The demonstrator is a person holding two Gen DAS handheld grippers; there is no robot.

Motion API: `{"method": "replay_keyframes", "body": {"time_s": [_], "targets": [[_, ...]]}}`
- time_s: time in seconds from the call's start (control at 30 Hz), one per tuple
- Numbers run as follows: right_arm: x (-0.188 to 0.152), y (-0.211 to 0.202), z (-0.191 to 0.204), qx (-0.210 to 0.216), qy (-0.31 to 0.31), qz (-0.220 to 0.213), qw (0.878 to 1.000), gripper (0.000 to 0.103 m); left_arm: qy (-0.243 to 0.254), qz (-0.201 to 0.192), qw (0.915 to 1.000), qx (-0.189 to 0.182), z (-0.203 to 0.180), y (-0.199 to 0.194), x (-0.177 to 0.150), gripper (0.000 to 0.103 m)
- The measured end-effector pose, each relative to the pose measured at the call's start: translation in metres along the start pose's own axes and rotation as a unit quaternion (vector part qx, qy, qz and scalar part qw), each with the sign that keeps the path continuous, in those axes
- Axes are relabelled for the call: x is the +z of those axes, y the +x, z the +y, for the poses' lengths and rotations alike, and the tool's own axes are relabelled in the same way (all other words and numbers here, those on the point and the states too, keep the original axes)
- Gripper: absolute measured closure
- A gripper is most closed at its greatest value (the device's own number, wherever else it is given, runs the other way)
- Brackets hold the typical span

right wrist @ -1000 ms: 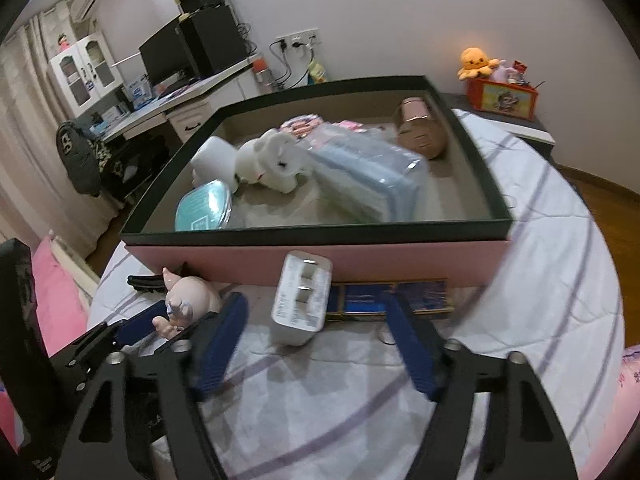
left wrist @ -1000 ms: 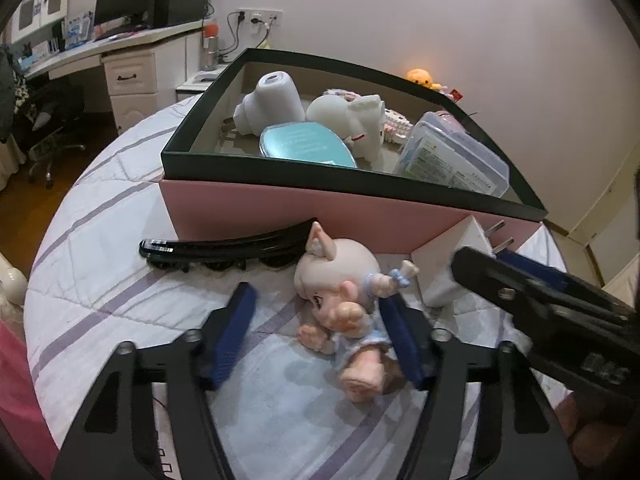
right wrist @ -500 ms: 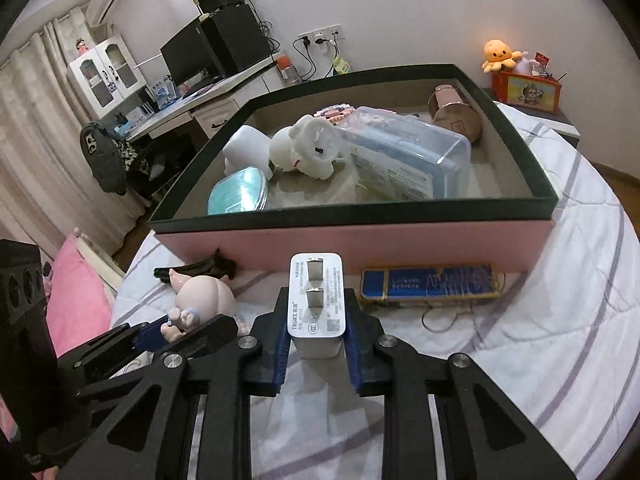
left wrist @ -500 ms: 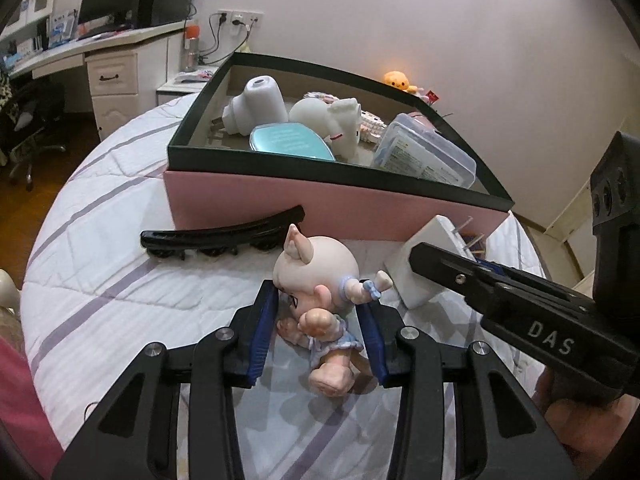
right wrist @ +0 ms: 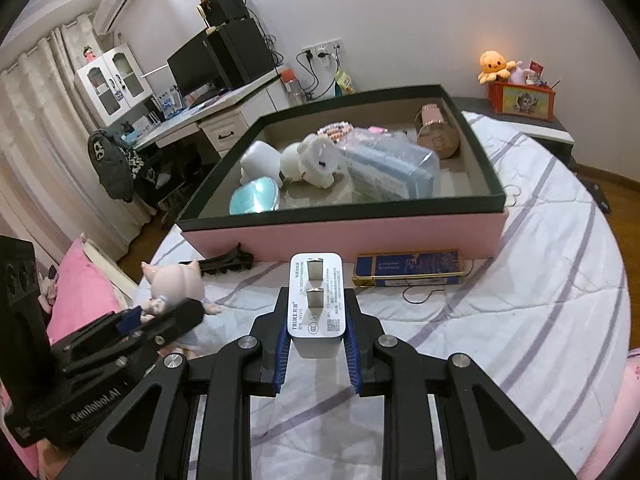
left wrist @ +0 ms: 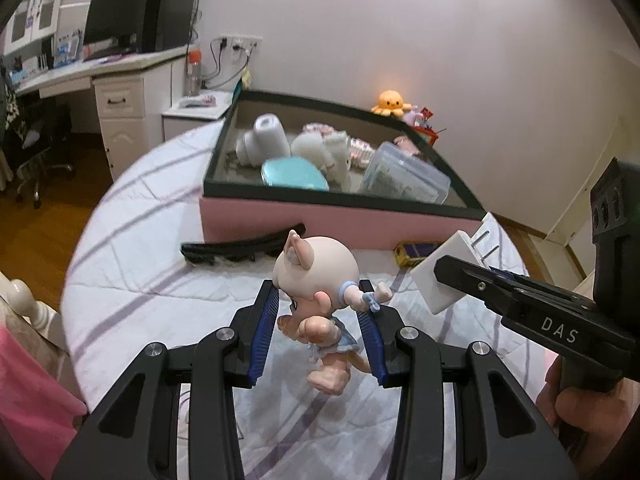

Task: Organize rigid objects
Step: 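Lower the doll into the box with the left tool while the right tool places the charger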

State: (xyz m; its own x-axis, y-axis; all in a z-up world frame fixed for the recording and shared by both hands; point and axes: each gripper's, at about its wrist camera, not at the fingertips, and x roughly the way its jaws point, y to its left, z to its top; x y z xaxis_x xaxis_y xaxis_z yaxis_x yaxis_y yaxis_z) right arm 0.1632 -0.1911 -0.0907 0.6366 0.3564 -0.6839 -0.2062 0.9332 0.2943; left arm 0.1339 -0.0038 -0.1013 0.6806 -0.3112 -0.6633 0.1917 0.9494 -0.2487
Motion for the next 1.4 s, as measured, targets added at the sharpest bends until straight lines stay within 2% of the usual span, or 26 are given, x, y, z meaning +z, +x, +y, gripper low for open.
{"method": "replay_keyframes", "body": {"time_s": [0.2, 0.4, 0.6, 0.8, 1.03, 1.27, 1.33, 1.4], "targets": [[0.020, -0.022, 0.005, 0.006, -0.014, -0.028, 0.999, 0.079, 0.016, -0.030, 0.9994, -0.004, 0.000, -0.017, 0.030, 0.063], [0.073, -0.032, 0.006, -0.006, -0.037, -0.065, 0.997, 0.079, 0.038, -0.062, 0.9973, -0.004, -0.002, -0.012, 0.083, 0.063], [0.132, -0.002, -0.014, -0.010, -0.025, -0.063, 0.998, 0.079, 0.047, -0.071, 0.9964, -0.002, 0.001, 0.024, 0.145, 0.063], [0.164, 0.047, -0.035, -0.021, -0.007, -0.040, 0.999, 0.079, 0.048, -0.047, 0.9977, 0.012, 0.011, 0.086, 0.189, 0.063], [0.180, 0.091, -0.051, -0.042, -0.002, -0.010, 0.999, 0.079, 0.041, -0.008, 0.9988, 0.024, 0.020, 0.143, 0.203, 0.063], [0.181, 0.117, -0.056, -0.057, -0.006, 0.018, 0.998, 0.079, 0.052, 0.027, 0.9975, 0.039, 0.020, 0.167, 0.203, 0.062], [0.182, 0.117, -0.057, -0.064, -0.006, 0.015, 0.998, 0.078, 0.055, 0.030, 0.9970, 0.046, 0.021, 0.168, 0.202, 0.058], [0.182, 0.116, -0.056, -0.064, -0.009, 0.018, 0.998, 0.075, 0.056, 0.020, 0.9971, 0.048, 0.021, 0.160, 0.200, 0.038]]}}
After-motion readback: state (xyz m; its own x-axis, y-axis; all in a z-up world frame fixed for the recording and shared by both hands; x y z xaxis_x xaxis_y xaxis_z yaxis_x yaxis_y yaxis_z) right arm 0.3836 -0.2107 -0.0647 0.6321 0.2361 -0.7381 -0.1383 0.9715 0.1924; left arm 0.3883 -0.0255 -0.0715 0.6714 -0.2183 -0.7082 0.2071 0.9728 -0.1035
